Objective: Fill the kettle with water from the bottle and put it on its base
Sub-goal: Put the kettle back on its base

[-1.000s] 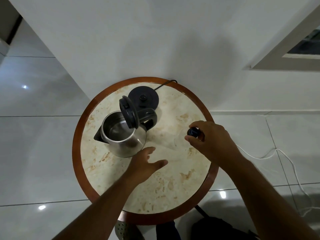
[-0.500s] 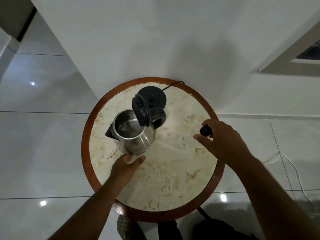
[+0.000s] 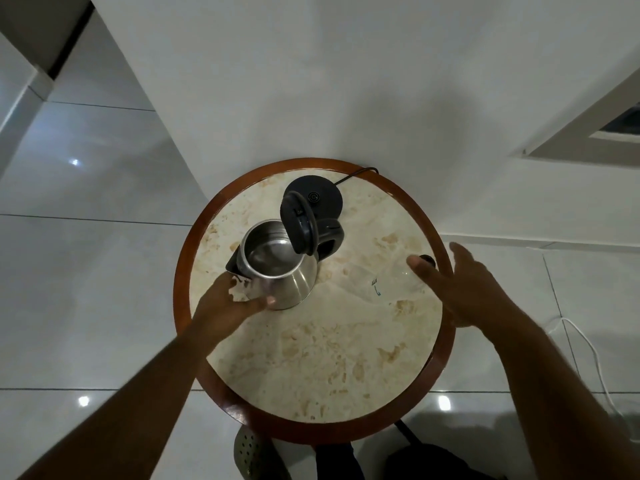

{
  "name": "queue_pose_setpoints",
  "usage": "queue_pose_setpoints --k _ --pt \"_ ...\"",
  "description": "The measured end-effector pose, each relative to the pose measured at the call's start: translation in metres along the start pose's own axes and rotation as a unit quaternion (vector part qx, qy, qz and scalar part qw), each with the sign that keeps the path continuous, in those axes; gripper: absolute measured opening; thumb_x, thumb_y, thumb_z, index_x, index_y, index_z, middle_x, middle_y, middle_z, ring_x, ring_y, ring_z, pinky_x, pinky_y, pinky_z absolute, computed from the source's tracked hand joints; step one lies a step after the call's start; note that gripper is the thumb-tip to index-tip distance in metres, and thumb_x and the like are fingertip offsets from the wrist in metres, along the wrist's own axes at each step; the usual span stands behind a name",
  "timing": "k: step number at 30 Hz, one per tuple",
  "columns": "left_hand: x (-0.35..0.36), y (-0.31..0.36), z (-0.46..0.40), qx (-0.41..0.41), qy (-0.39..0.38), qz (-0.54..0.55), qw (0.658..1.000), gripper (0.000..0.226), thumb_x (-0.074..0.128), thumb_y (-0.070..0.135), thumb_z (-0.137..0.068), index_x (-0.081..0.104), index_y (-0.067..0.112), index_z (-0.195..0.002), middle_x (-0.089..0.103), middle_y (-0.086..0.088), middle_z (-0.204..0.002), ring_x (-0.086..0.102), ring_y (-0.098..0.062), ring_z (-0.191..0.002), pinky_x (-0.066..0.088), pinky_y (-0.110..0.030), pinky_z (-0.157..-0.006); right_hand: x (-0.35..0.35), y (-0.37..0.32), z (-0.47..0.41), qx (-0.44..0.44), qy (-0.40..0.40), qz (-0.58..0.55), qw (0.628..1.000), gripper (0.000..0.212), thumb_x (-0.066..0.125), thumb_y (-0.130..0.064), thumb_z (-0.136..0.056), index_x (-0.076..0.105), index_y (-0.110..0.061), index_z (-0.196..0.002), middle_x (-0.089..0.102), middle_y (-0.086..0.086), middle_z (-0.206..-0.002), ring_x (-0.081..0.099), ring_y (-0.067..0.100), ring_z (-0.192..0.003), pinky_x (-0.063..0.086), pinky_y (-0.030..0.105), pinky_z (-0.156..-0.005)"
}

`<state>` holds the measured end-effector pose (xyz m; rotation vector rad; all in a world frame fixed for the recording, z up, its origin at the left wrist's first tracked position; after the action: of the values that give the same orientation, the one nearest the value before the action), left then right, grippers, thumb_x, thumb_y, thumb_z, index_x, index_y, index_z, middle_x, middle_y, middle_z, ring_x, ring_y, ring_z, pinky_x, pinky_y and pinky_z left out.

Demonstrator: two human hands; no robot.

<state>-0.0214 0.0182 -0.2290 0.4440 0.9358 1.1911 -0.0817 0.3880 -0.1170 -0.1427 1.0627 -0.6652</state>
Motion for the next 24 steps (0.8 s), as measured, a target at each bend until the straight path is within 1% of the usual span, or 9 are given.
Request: queue_pose_setpoints --k 5,7,9,11,13,15,18,21,24 --pt "-0.016 0.036 -0.01 0.081 -0.004 -0.04 0.996 0.117 0.09 0.048 -0.048 0.031 0.027 -0.147 0.051 0.002 -0.144 0.05 -0.024 -0.13 0.044 -0.049 -0.104 -0.027 -0.051 0.023 -0.148 0.189 0.002 0.971 0.082 0.044 -0.079 -0.075 0.043 -0.019 -0.13 0.055 0.013 -0.128 0.054 0.028 -0.114 0.041 0.035 -0.084" --pt "-0.021 0.053 -0.011 0.123 -0.001 -0.066 0.99 0.112 0.091 0.043 -0.051 0.032 0.027 -0.146 0.051 0.003 -0.143 0.049 -0.023 -0.13 0.045 -0.046 -0.105 -0.022 -0.098 0.027 -0.223 0.213 -0.024 0.951 0.067 0.042 -0.071 -0.081 0.049 -0.022 -0.128 0.059 0.005 -0.124 0.054 0.018 -0.11 0.038 0.03 -0.085" --pt "-0.016 0.067 -0.01 0.165 -0.014 -0.087 0.982 0.1 0.092 0.038 -0.054 0.04 0.028 -0.139 0.055 0.008 -0.137 0.051 -0.018 -0.126 0.047 -0.042 -0.103 -0.004 -0.142 0.022 -0.263 0.184 -0.063 0.945 0.057 0.044 -0.062 -0.085 0.052 -0.024 -0.127 0.06 -0.002 -0.119 0.053 0.011 -0.104 0.04 0.028 -0.082" --pt "-0.018 0.071 -0.007 0.169 -0.012 -0.097 0.981 0.096 0.093 0.035 -0.053 0.042 0.033 -0.134 0.055 0.013 -0.131 0.051 -0.011 -0.12 0.045 -0.031 -0.099 0.031 -0.174 0.006 -0.248 0.09 -0.092 0.96 0.057 0.05 -0.056 -0.086 0.048 -0.019 -0.13 0.058 0.001 -0.122 0.054 0.016 -0.109 0.038 0.026 -0.079" --pt "-0.018 0.072 -0.005 0.16 -0.008 -0.09 0.983 0.099 0.094 0.034 -0.051 0.04 0.036 -0.134 0.054 0.016 -0.126 0.049 -0.007 -0.114 0.042 -0.027 -0.093 0.072 -0.182 -0.012 -0.188 -0.04 -0.114 0.975 0.076 0.058 -0.06 -0.081 0.038 -0.014 -0.138 0.052 0.007 -0.135 0.051 0.027 -0.122 0.044 0.03 -0.088" --pt "-0.02 0.067 -0.005 0.143 -0.006 -0.072 0.987 0.104 0.095 0.031 -0.049 0.038 0.035 -0.136 0.053 0.019 -0.121 0.049 -0.008 -0.111 0.043 -0.025 -0.089 0.107 -0.18 -0.019 -0.167 -0.109 -0.053 0.978 0.098 0.061 -0.073 -0.067 0.032 -0.016 -0.142 0.047 0.01 -0.14 0.047 0.032 -0.126 0.045 0.045 -0.099" --pt "-0.019 0.064 -0.01 0.129 -0.007 -0.063 0.99 0.104 0.095 0.028 -0.051 0.037 0.03 -0.138 0.054 0.012 -0.128 0.051 -0.013 -0.114 0.046 -0.029 -0.095 0.129 -0.17 -0.021 -0.193 -0.037 0.13 0.972 0.109 0.055 -0.083 -0.052 0.029 -0.024 -0.139 0.037 0.01 -0.141 0.038 0.037 -0.125 0.044 0.051 -0.095" --pt "-0.018 0.061 -0.012 0.132 -0.012 -0.064 0.989 0.105 0.095 0.028 -0.051 0.037 0.028 -0.138 0.055 0.007 -0.132 0.052 -0.017 -0.117 0.047 -0.035 -0.1 0.133 -0.171 -0.024 -0.199 0.009 0.151 0.968 0.105 0.052 -0.083 -0.05 0.031 -0.026 -0.136 0.038 0.01 -0.138 0.04 0.037 -0.12 0.043 0.044 -0.084" --pt "-0.019 0.061 -0.013 0.137 -0.01 -0.072 0.988 0.103 0.095 0.031 -0.051 0.037 0.029 -0.136 0.054 0.012 -0.126 0.052 -0.013 -0.114 0.047 -0.029 -0.096 0.132 -0.177 -0.027 -0.215 0.006 0.184 0.959 0.097 0.055 -0.079 -0.057 0.034 -0.023 -0.134 0.042 0.012 -0.135 0.044 0.038 -0.114 0.038 0.04 -0.08"
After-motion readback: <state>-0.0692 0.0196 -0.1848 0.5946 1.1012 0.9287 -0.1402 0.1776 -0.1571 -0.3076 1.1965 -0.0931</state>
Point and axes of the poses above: each hand's wrist, its own z-axis away from the middle knuckle, its own x-axis out of the palm, y = z × x, the point moved 8 cm from there along -z, towards the middle knuckle
